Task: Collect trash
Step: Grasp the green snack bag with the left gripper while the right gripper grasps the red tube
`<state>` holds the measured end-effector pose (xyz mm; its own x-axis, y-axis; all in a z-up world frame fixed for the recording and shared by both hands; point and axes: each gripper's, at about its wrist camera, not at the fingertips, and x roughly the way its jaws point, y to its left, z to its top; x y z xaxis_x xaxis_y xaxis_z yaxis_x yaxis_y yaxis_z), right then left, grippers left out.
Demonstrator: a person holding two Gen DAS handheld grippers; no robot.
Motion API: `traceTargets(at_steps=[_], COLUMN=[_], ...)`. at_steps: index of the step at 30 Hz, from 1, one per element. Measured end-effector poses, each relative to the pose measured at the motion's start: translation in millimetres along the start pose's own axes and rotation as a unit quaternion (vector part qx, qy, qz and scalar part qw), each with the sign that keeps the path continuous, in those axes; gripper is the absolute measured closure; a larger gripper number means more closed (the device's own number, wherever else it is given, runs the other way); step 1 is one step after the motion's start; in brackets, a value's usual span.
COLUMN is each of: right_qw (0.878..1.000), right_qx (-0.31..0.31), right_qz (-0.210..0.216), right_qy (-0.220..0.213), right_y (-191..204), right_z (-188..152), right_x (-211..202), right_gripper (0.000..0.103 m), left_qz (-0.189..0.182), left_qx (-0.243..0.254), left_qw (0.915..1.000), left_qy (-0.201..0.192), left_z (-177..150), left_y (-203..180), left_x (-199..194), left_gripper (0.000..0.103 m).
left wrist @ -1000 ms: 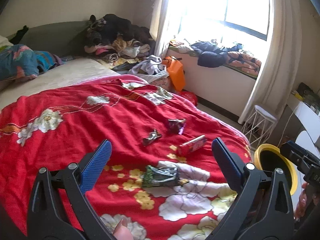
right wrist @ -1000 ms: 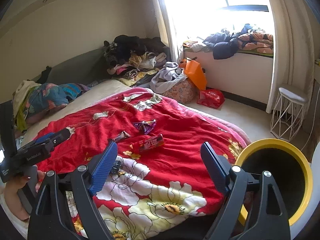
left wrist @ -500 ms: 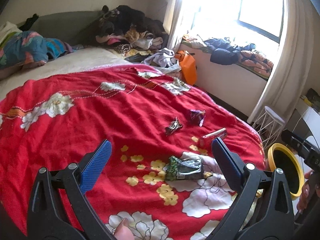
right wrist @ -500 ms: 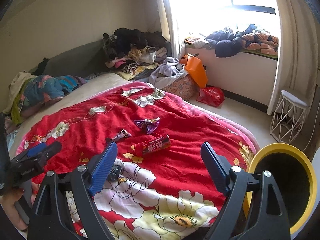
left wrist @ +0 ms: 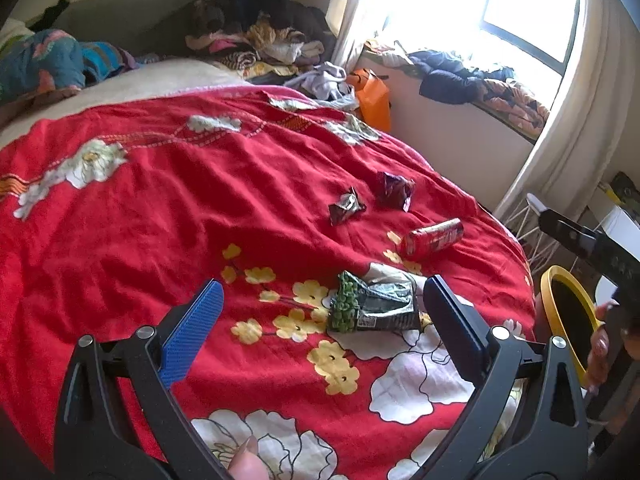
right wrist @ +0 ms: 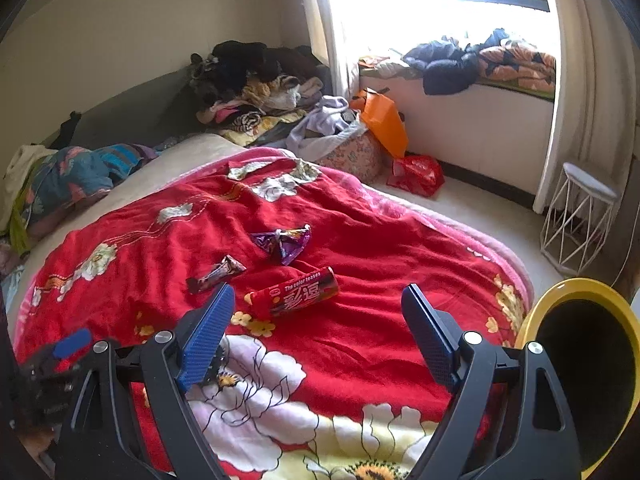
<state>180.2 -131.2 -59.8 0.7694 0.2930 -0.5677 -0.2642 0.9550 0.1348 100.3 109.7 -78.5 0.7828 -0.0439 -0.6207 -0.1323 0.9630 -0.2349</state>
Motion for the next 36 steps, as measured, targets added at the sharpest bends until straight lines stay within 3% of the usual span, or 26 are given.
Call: traceTargets(at_steps=[10, 24, 32, 34, 36], right_qw=[0.999, 0.994, 0.98, 0.975, 0.974], right_qx=[0.022, 0.052, 0.143, 0.164, 0.165], right_qz=[-0.022, -0.041, -0.004, 0.004, -0.004], right_qy=[0.032, 0.09, 0.139, 0.147, 0.152], right_y=[-5, 7, 3, 1, 1], right_z=[1, -2, -1, -1, -1], right_x=[43, 110, 151, 158, 164], right_gripper=[0.02, 0.02, 0.021, 0.025, 0.035], left_qz=[-0.022, -0.039, -0.05, -0.052, -0.053], left_qx=[-0.005, -0.018, -0.026, -0.027, -0.028], left_qw=[0.9992, 0.9964, 0.9956, 0.9954, 0.9952], left_qy=[0.034, 0.073, 0.076, 0.076, 0.077], left_z=[-7, -15, -17, -17, -17], left_y=[-5, -5, 0, 1, 0], left_x=[26, 62, 68, 69, 70], left_gripper=[0.036, 0.041, 0.043, 0.044, 0.045])
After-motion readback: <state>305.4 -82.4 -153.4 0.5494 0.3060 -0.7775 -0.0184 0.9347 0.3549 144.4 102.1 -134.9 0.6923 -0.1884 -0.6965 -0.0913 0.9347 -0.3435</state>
